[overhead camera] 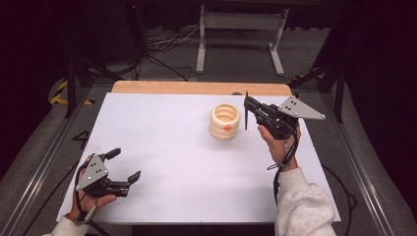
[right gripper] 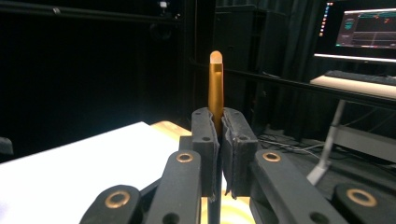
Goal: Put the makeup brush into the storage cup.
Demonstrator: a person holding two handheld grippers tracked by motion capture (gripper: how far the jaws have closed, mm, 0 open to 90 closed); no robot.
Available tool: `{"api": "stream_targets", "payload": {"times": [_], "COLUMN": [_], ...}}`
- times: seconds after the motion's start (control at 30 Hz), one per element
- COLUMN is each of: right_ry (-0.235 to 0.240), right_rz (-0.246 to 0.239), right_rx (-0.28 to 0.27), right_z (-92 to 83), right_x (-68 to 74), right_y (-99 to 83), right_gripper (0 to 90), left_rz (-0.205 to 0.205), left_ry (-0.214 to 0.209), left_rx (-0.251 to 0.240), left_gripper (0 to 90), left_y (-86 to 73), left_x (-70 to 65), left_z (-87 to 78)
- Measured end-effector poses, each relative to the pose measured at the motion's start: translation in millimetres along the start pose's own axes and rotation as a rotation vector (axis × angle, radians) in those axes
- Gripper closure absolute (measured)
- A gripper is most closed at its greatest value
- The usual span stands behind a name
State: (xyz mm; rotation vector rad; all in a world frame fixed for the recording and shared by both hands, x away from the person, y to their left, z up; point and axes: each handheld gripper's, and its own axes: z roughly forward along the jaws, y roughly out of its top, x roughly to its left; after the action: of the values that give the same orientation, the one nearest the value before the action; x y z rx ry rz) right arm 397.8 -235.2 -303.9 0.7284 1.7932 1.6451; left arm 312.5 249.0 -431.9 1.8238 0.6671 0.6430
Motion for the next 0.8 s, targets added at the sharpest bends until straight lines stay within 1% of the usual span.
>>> {"api": "stream_targets", "payload": {"times": [0.07, 0.13, 0.17, 0.23, 0.27, 0.33, 0.43, 0.47, 0.5, 0.53, 0.67, 0.8], "right_ry": [-0.002, -0.003, -0.005, -0.002, -0.006, 0.004, 0.004, 0.002, 0.002, 0.001, -0.002, -0.006], "right_rz": [0.007, 0.009, -0.001, -0.002, -0.013, -0.017, -0.013, -0.021, -0.012, -0.015, -0.025, -0.021], "right_rx": [-0.003, -0.008, -0.006, -0.008, -0.009, -0.023, -0.034, -0.039, -0.046, -0.043, -0.045, -0.047], "right_z": [1.5, 7.6, 9.4, 11.1, 12.4, 16.6, 19.2, 20.5, 22.0, 22.9, 28.2, 33.5], "right_x": [-1.3, -2.7, -2.4, -2.0, -1.7, -1.9, -1.2, -1.8, -1.6, -1.8, -4.4, -7.2], "right_y": [0.7, 4.7, 6.3, 7.8, 9.2, 12.8, 15.0, 15.9, 16.6, 17.0, 19.1, 19.7], "right_gripper": [85.0, 85.0, 85.0, 85.0, 85.0, 85.0, 85.0, 85.0, 85.0, 85.0, 85.0, 85.0], "left_rz": [-0.001, -0.005, -0.005, -0.005, -0.005, -0.004, -0.008, -0.007, -0.008, -0.005, -0.014, -0.018], "left_ry": [0.000, -0.001, -0.001, -0.003, -0.003, -0.006, -0.008, -0.008, -0.008, -0.008, -0.022, -0.025], "left_rx": [-0.001, -0.004, -0.004, -0.004, -0.003, -0.001, 0.000, 0.000, 0.000, -0.001, -0.009, -0.015], "left_gripper": [4.2, 4.2, 4.2, 4.2, 4.2, 4.2, 4.2, 4.2, 4.2, 4.2, 4.2, 4.2], "left_y": [0.0, -0.2, -0.2, -0.4, -0.6, -1.3, -1.8, -1.9, -1.9, -1.9, -2.4, -2.5], "left_x": [0.1, 0.2, 0.2, 0.5, 0.6, 1.5, 1.6, 1.7, 1.8, 2.2, 2.4, 2.1], "left_z": [-0.1, -0.2, -0.2, -0.3, -0.3, -0.4, -0.3, -0.4, -0.4, -0.6, -1.0, -1.6]}}
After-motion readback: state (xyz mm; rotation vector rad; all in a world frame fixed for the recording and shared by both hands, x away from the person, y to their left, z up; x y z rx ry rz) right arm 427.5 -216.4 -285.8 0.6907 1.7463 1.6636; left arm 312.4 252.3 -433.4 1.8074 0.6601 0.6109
